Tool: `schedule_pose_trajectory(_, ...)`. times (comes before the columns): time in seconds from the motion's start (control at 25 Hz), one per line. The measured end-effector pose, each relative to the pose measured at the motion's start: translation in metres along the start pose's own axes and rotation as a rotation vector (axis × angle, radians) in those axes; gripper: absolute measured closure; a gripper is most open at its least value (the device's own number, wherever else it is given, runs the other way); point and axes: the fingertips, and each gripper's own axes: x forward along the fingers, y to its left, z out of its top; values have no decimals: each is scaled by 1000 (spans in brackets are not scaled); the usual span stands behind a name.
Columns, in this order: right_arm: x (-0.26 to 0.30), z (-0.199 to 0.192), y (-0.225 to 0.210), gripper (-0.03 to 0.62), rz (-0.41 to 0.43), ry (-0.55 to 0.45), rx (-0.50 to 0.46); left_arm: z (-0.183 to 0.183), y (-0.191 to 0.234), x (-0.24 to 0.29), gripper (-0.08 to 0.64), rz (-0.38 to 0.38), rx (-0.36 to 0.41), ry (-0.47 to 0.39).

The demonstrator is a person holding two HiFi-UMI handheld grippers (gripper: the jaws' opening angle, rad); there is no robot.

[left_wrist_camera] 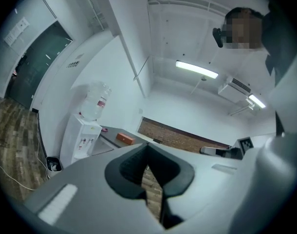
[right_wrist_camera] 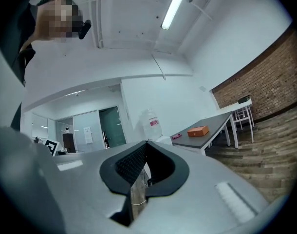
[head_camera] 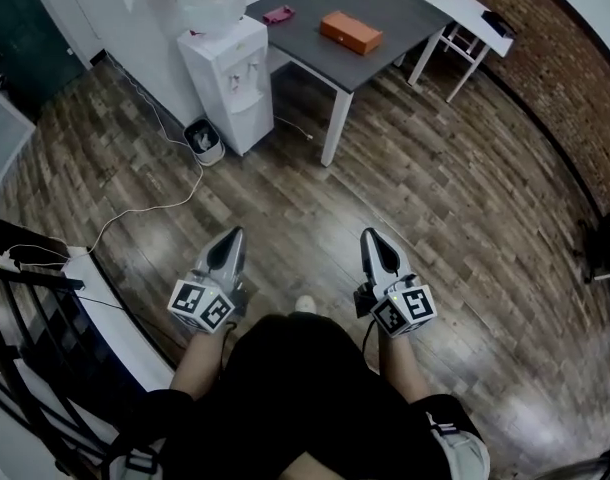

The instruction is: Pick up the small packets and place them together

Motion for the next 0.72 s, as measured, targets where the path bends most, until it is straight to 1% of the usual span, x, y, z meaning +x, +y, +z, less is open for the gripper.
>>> schedule_pose_trajectory(0.12, 16, 7, -20, 591, 15, 5, 3, 3, 5, 19, 560, 29, -12, -16)
schedule_pose_trajectory(0.32, 42, 5, -37, 591, 40, 22, 17, 7, 10, 38, 560, 47, 8, -13)
schedule_pose_trajectory(0.48, 75, 4, -42, 591, 52, 33, 9, 13, 40, 50, 560, 69, 1, -23)
schedule_pose_trajectory(0.6, 107, 17, -41, 591, 56, -11, 35, 22, 67, 65, 560, 59, -3, -41)
schedule_pose_trajectory(0.72, 142, 24, -43, 591, 36, -26, 11, 43, 96, 88, 560, 44, 9, -61)
